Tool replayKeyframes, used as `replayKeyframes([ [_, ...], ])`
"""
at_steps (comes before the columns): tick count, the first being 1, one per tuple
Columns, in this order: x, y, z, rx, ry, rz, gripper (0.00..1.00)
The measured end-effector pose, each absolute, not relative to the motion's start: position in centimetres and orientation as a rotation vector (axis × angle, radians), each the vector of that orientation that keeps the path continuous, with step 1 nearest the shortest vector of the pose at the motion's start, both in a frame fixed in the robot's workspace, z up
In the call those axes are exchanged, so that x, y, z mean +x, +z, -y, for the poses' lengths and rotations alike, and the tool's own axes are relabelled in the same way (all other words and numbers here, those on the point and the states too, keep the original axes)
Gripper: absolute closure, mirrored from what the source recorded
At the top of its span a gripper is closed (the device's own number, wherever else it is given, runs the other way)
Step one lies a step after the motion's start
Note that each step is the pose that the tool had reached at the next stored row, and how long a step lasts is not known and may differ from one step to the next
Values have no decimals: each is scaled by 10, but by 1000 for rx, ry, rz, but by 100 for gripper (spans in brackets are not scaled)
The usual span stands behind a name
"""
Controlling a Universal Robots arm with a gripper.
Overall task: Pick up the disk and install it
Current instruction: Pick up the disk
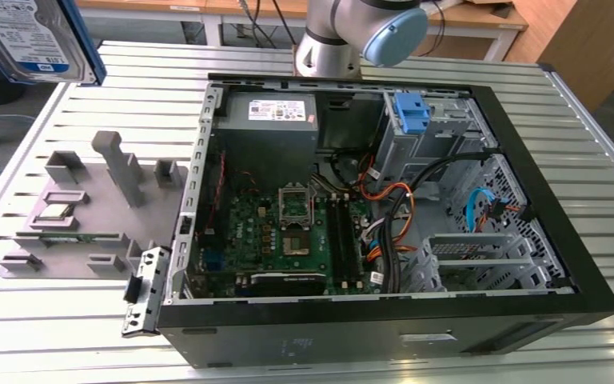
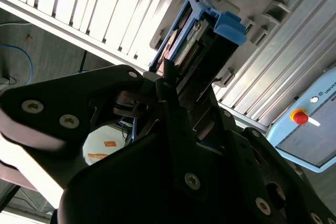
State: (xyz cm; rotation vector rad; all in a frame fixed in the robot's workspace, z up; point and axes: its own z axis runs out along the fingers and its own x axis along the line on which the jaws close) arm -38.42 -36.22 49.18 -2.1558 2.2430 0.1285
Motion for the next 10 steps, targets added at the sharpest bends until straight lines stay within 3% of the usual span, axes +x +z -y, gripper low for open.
replayKeyframes([
  [10, -381, 492, 362, -2156, 129, -2243, 65],
])
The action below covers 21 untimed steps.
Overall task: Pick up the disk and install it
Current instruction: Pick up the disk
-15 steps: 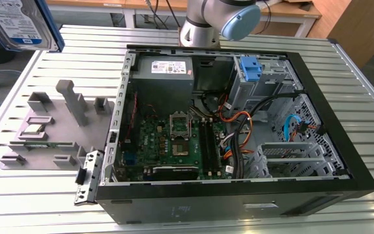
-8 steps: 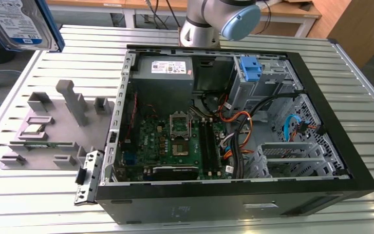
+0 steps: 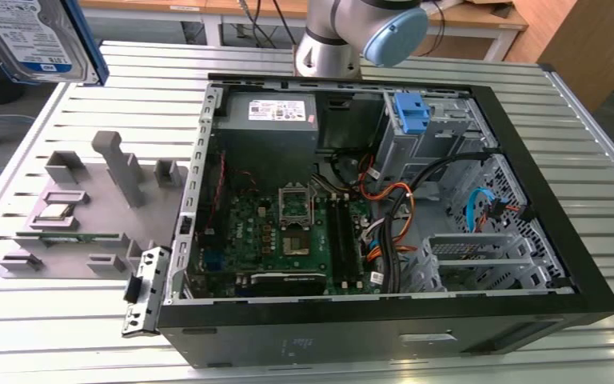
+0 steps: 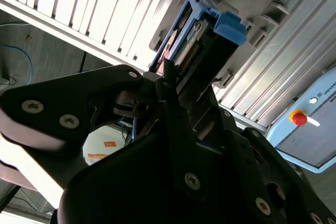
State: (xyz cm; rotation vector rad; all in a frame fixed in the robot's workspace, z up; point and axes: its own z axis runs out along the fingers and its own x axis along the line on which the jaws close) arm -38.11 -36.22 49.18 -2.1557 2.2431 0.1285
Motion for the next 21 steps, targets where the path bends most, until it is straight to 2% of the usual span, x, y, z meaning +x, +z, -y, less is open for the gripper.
replayKeyframes([
  [21, -378, 502, 362, -2156, 129, -2243, 65],
])
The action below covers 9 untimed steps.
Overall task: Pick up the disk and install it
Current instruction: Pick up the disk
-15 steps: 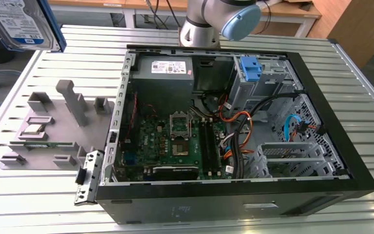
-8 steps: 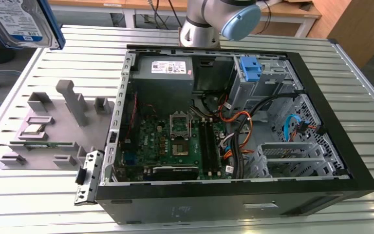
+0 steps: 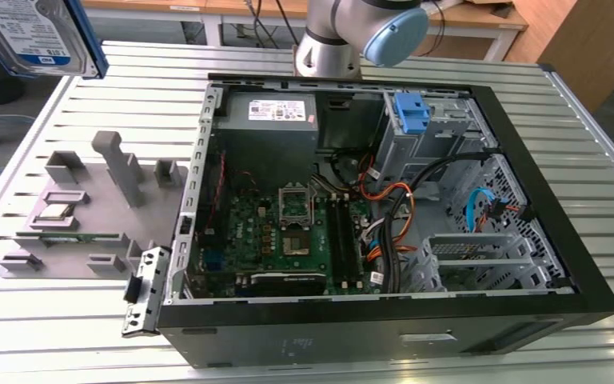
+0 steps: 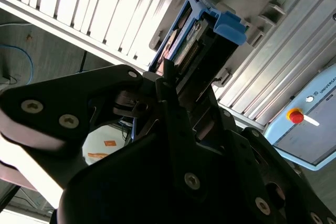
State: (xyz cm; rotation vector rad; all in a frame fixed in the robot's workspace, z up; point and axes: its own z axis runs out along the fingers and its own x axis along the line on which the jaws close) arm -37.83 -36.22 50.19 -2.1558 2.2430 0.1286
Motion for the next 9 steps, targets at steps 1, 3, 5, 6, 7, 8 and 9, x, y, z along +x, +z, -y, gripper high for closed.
replayKeyframes([
  [1, -378, 502, 362, -2156, 129, -2243, 65],
  [3, -378, 502, 362, -2156, 129, -2243, 65],
  [5, -378, 502, 362, -2156, 129, -2243, 65],
  [6, -377, 502, 362, -2156, 129, -2243, 65],
  [7, -377, 502, 362, -2156, 129, -2243, 65],
  [8, -376, 502, 362, -2156, 129, -2243, 65],
  [9, -375, 502, 362, -2156, 129, -2243, 65],
])
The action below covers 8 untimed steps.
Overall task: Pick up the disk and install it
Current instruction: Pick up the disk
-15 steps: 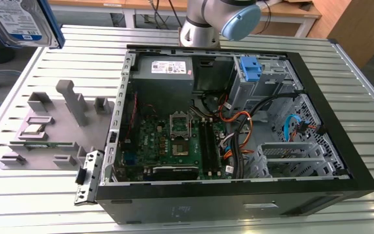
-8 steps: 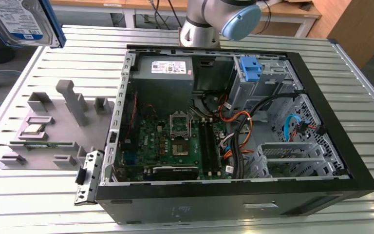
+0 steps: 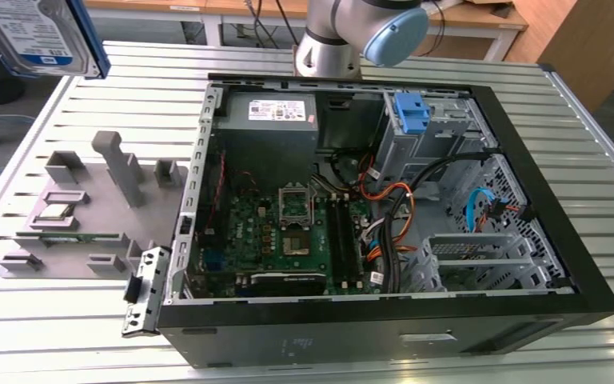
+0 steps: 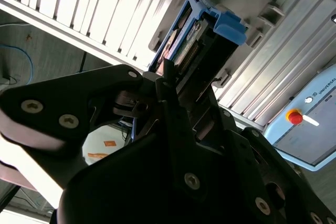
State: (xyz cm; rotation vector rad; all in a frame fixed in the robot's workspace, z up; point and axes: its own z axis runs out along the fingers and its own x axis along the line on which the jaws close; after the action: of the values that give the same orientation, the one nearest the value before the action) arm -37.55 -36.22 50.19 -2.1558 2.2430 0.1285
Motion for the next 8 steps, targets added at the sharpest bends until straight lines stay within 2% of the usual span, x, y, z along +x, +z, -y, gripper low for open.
replayKeyframes([
  [8, -361, 502, 362, -2156, 129, -2243, 65],
])
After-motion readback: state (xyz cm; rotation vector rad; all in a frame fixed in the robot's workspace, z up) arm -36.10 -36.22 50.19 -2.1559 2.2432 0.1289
